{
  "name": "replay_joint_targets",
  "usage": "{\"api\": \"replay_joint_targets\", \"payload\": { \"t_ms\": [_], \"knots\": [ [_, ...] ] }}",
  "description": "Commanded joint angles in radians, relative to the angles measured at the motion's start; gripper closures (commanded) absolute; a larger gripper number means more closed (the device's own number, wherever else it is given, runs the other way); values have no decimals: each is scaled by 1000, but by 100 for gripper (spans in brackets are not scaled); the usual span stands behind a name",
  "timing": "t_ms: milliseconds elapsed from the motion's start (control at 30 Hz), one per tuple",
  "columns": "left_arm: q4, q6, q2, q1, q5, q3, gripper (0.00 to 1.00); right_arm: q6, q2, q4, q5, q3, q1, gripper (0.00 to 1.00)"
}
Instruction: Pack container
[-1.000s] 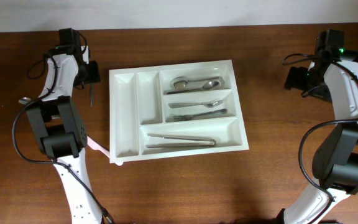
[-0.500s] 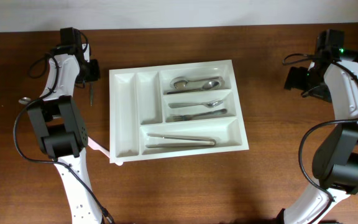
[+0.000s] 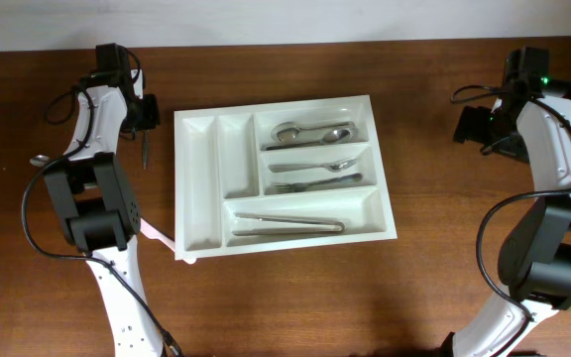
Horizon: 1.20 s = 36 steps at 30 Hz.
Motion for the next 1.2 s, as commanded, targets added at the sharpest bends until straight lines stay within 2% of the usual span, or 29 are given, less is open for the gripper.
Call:
{"api": "replay_joint_targets", "payload": {
  "t_ms": [0,167,1167],
  "knots": [
    [-26,0,131,0,-6,-15,91,12,5,1,1,19,-4,1],
    [-60,0,131,0,-6,75,98,12,5,1,1,19,-4,1],
    [-300,1,130,-5,2,462,98,12,5,1,1,19,-4,1]
  ]
}}
